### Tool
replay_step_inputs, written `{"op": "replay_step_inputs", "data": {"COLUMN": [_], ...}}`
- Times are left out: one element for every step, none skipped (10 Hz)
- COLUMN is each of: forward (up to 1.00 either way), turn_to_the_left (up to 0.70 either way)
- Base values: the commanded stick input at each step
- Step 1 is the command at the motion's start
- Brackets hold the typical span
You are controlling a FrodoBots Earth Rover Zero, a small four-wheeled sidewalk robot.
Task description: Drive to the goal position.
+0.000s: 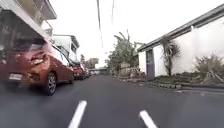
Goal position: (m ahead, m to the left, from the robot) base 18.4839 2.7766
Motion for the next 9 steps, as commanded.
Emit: {"op": "replay_step_inputs", "data": {"forward": [1.00,1.00,1.00,1.00,1.00,1.00,1.00,1.00,1.00], "turn_to_the_left": [0.00,0.00,0.00,0.00,0.00,0.00,0.00,0.00,0.00]}}
